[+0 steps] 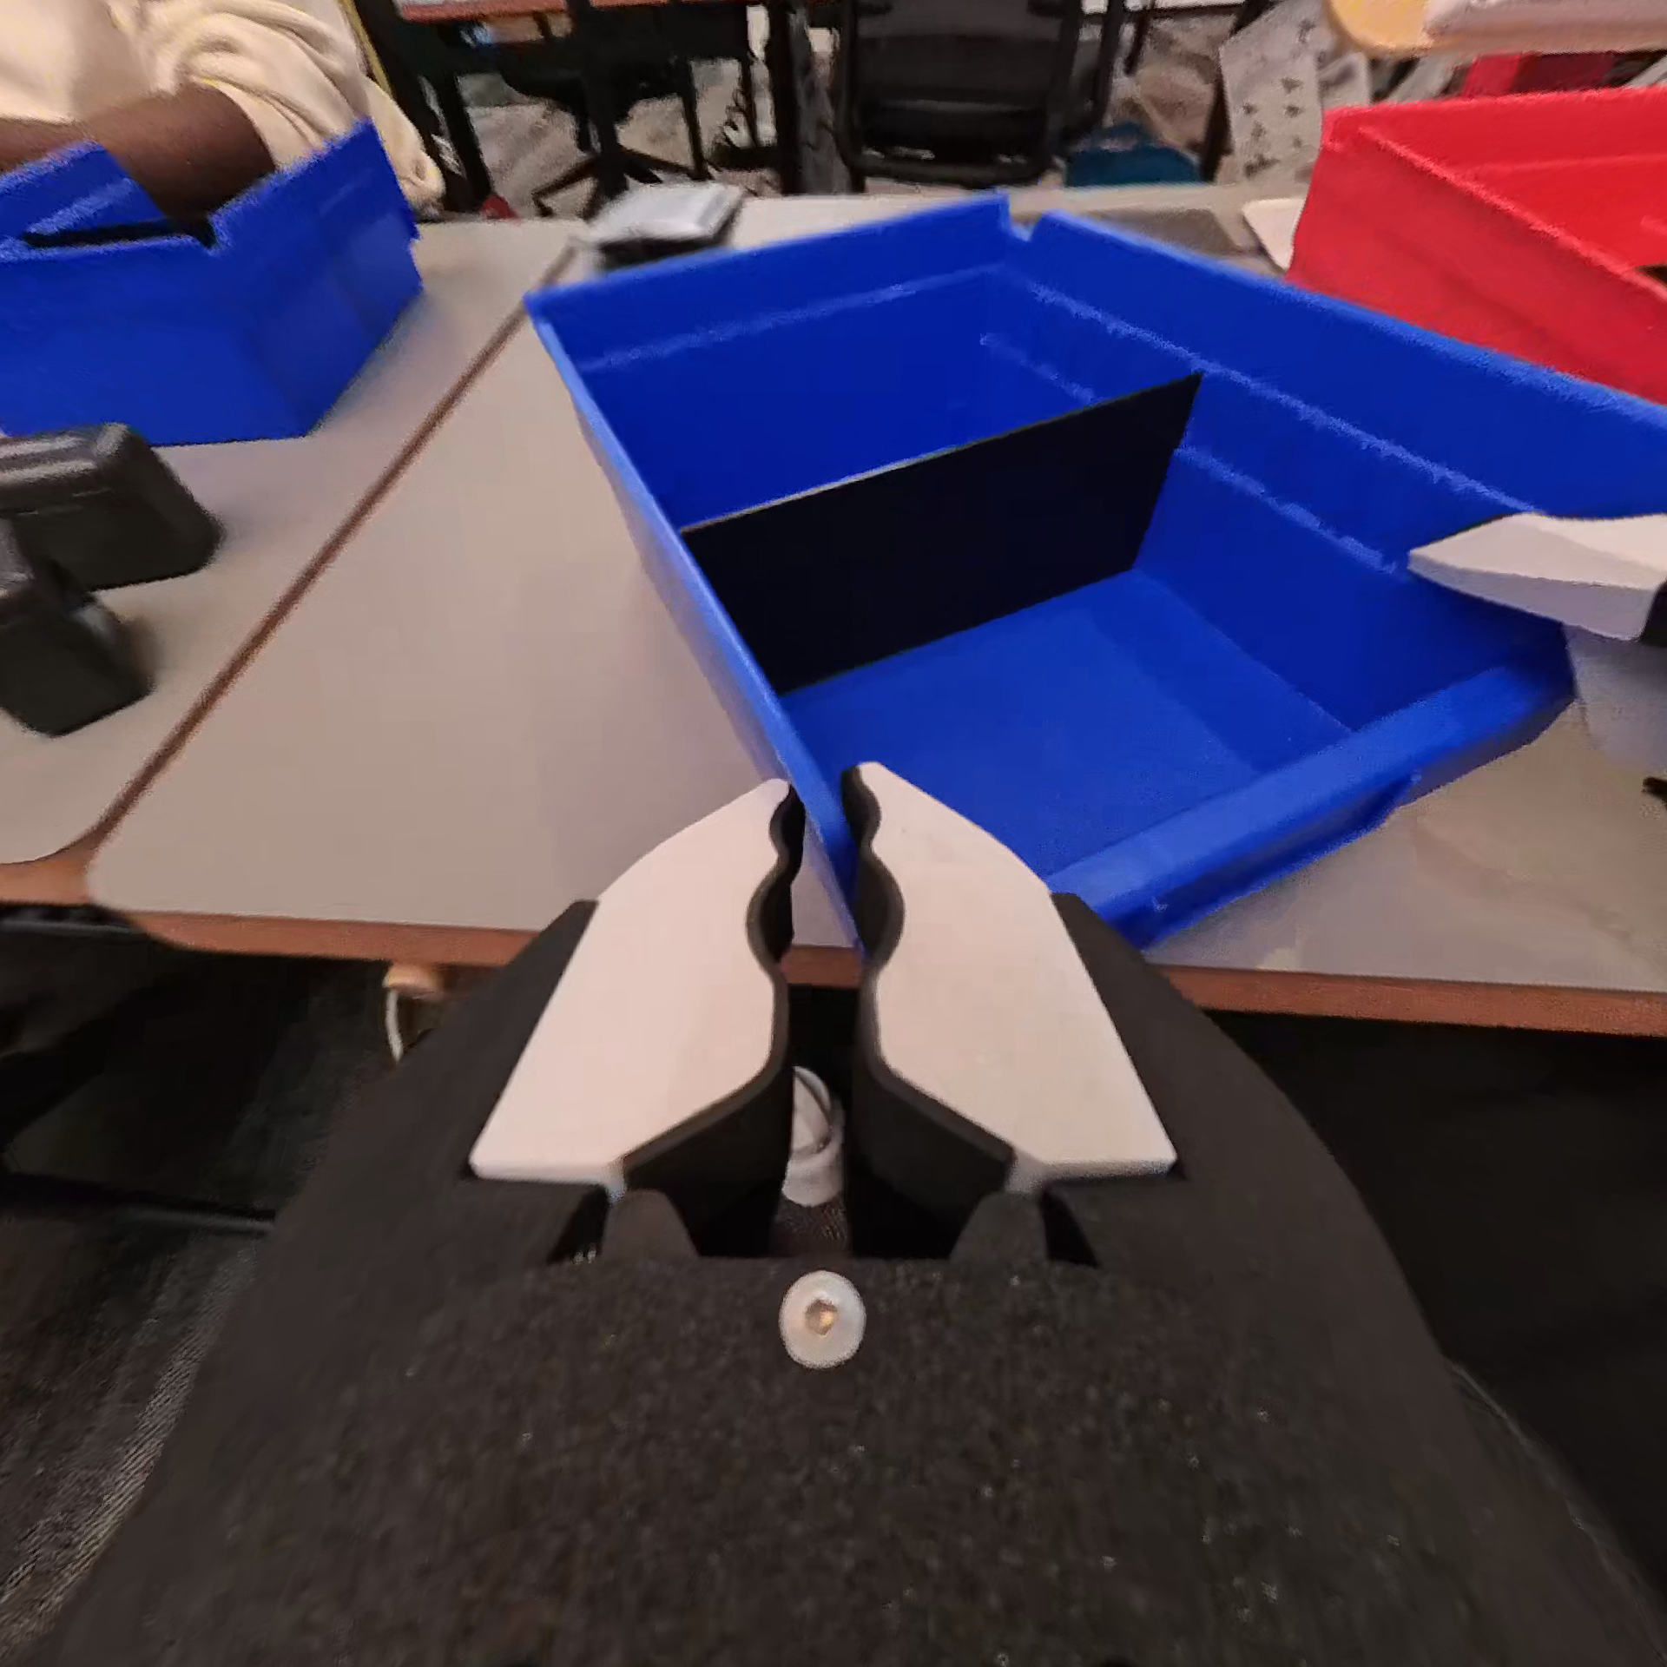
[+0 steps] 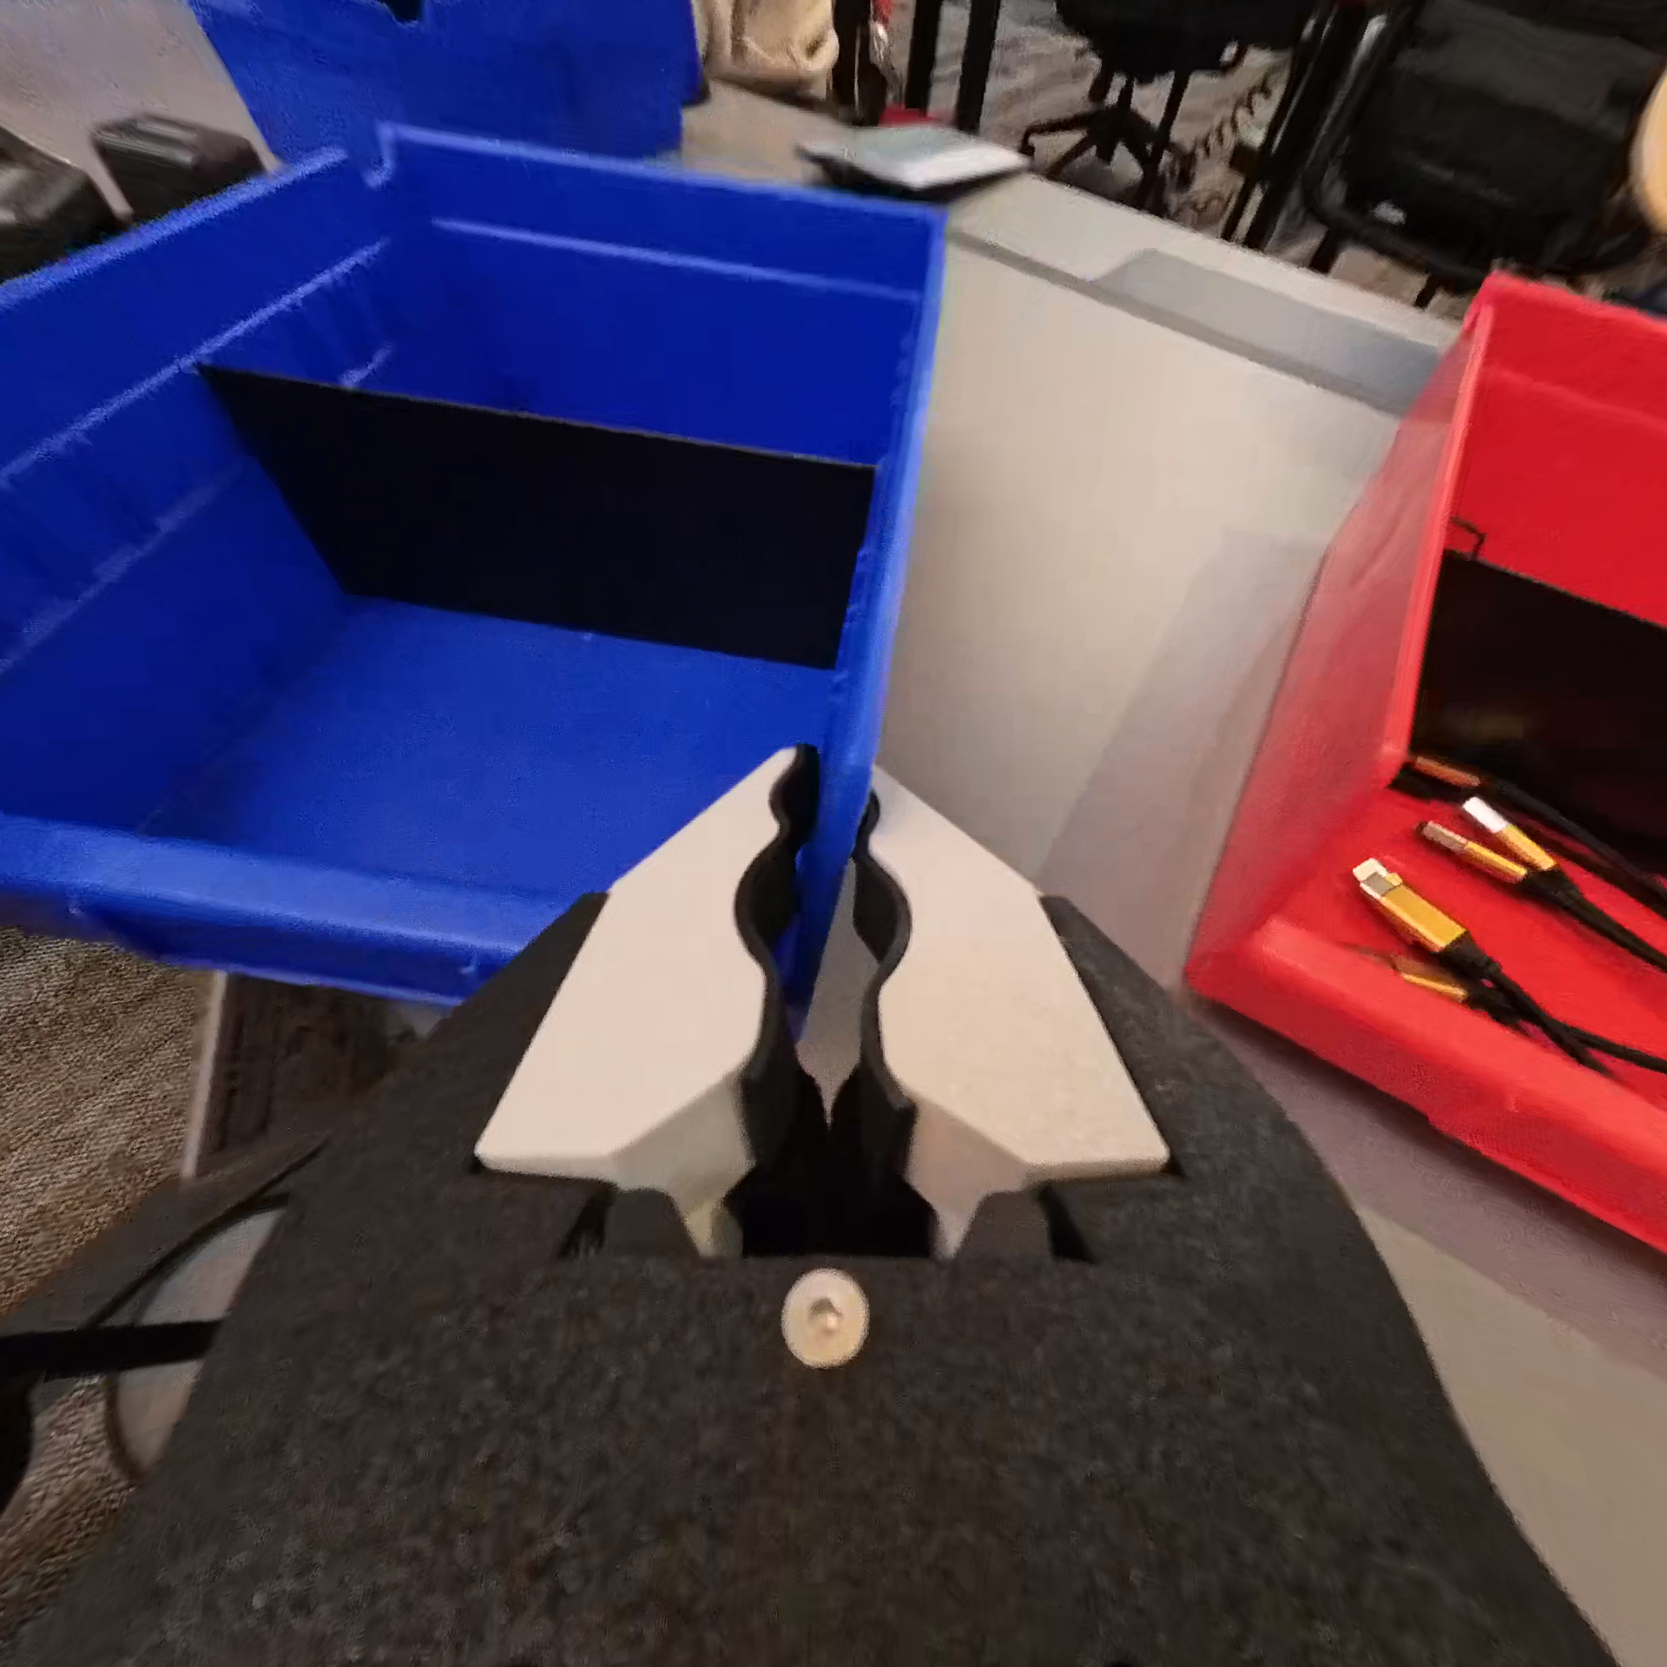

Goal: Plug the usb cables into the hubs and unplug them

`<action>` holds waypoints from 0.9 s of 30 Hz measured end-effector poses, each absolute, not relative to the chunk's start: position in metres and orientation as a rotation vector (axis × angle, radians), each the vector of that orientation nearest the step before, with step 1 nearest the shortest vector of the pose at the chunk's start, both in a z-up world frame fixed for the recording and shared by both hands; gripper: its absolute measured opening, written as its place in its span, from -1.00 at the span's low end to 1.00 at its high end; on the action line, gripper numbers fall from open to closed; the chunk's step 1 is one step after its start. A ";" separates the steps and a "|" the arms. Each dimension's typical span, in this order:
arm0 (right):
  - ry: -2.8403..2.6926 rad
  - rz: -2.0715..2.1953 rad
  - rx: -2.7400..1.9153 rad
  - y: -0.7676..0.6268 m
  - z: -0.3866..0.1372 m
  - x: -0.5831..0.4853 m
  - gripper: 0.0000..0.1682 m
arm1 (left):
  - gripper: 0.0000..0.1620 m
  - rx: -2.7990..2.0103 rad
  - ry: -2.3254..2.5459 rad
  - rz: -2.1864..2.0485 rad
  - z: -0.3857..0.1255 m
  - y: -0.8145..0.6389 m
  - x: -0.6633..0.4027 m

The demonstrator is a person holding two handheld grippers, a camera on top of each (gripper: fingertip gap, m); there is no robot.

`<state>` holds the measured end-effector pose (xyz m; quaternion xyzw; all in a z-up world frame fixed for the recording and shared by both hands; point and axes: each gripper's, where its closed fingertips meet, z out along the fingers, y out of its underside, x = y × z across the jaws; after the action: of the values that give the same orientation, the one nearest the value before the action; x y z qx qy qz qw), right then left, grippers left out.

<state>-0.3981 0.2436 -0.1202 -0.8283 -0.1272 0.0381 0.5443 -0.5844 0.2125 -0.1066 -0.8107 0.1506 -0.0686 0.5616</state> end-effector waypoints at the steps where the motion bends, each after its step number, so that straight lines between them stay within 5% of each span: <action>1: -0.319 0.097 -1.943 0.239 -0.112 -0.402 -0.96 | -0.90 -1.898 0.338 -0.136 -0.099 0.207 -0.588; 9: -0.253 0.003 -1.679 0.216 0.009 -0.358 -0.96 | -0.91 -1.689 0.323 -0.160 0.003 0.193 -0.552; 16: -0.048 -0.177 -1.485 0.179 0.110 -0.208 -0.95 | -0.92 -1.473 0.585 -0.226 0.098 0.221 -0.405; 21: 0.190 -0.355 -1.560 0.140 0.098 -0.047 -0.96 | -0.93 -1.459 0.792 -0.390 0.095 0.226 -0.232; 27: 0.280 -0.497 -1.776 0.092 0.003 0.129 -0.94 | -0.93 -1.526 0.960 -0.448 0.021 0.201 -0.038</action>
<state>0.1293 0.0921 0.0030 -0.7648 0.1204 -0.2141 0.5956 -0.0379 0.2012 0.0206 -0.6581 0.4138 -0.1933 0.5986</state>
